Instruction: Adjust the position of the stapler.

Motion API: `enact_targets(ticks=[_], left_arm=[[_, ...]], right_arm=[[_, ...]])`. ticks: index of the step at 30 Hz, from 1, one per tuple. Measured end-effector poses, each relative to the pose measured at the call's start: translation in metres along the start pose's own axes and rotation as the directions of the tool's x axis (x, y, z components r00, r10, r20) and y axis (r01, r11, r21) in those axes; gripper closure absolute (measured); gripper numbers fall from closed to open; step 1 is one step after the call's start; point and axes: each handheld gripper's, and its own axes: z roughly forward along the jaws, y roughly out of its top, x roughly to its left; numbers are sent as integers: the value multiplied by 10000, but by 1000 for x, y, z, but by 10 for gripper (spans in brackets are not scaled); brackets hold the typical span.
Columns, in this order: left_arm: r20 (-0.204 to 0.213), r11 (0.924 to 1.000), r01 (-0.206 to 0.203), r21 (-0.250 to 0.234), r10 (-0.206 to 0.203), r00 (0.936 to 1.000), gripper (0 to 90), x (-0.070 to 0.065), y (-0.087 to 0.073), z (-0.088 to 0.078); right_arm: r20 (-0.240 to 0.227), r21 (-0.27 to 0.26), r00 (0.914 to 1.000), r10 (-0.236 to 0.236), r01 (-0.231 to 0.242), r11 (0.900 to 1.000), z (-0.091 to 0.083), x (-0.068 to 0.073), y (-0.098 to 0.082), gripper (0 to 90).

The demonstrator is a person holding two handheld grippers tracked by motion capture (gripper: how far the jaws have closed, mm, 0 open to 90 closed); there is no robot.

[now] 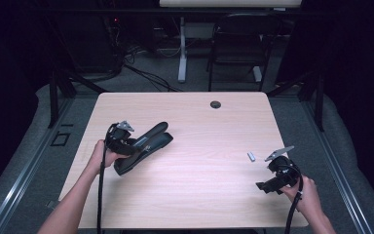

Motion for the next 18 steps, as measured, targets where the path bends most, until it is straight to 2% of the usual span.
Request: enact_targets(ticks=[11,18], left_arm=[[455,9976,-684,77,679,9967,526,-12,4,3],[704,9953,-961,114,951,9930,525,-21,7,5]], right_arm=[[42,162,9999,-95,94,9998,0,0,0,43],[-61,205,10000,-73,74,9998,1,0,1,43]])
